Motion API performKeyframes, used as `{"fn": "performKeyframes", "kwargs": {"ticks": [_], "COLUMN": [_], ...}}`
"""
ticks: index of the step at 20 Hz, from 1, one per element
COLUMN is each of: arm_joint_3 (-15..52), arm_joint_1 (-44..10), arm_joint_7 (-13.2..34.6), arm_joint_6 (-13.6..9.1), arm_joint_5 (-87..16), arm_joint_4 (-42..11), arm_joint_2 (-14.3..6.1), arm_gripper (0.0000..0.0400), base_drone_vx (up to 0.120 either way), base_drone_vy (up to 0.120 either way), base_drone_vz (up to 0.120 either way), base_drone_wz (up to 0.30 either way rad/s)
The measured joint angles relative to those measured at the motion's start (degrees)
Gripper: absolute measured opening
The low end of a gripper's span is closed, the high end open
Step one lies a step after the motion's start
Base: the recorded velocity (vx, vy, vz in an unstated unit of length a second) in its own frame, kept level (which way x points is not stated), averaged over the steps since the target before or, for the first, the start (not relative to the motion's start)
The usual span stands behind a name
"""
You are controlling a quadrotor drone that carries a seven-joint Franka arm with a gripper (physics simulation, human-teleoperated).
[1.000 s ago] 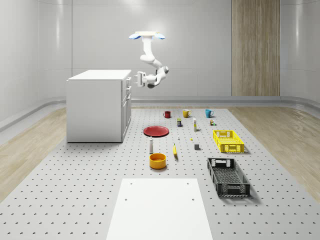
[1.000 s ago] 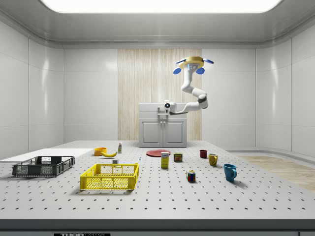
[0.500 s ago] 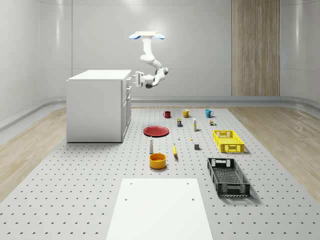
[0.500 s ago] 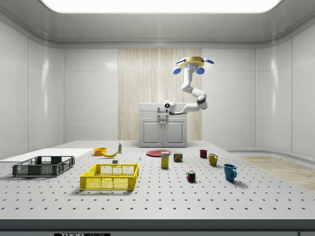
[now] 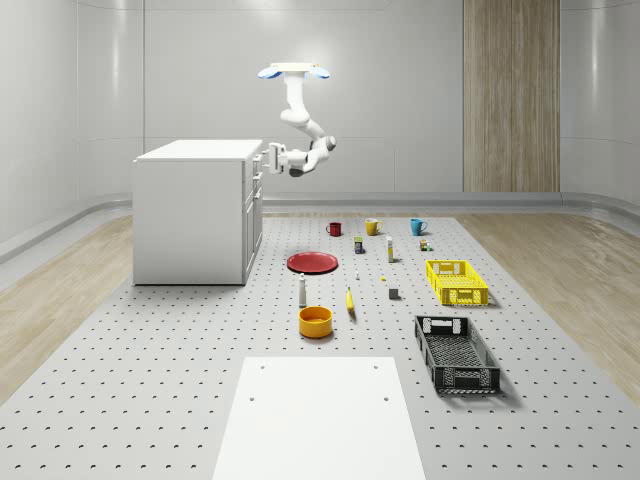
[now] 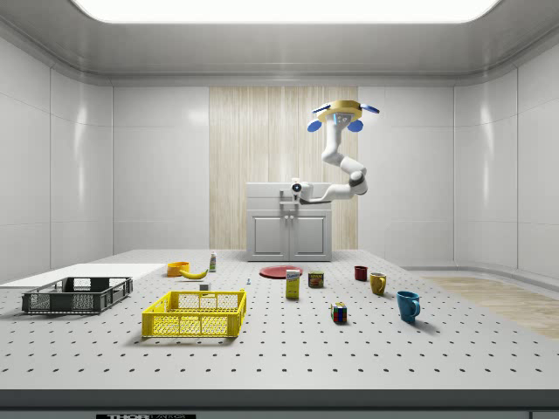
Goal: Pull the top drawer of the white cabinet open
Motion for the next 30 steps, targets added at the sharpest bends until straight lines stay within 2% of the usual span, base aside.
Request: {"fn": "performKeyframes", "kwargs": {"ticks": [10,26,30], "arm_joint_3": [0.2,1.5,1.3], "arm_joint_1": [-1.3,-3.3,-3.4], "arm_joint_7": [-1.9,-2.2,-2.7], "arm_joint_6": [-0.9,-2.6,-3.1], "arm_joint_5": [1.2,2.5,2.7], "arm_joint_4": [-1.0,-0.6,0.0], "arm_joint_2": [0.8,1.9,2.9], "arm_gripper": [0.0305,0.0305,0.0305], "base_drone_vx": [0.0,0.0,0.0], "base_drone_vy": [0.0,0.0,0.0], "base_drone_vz": [0.0,0.0,0.0], "base_drone_wz": [0.0,0.0,0.0]}}
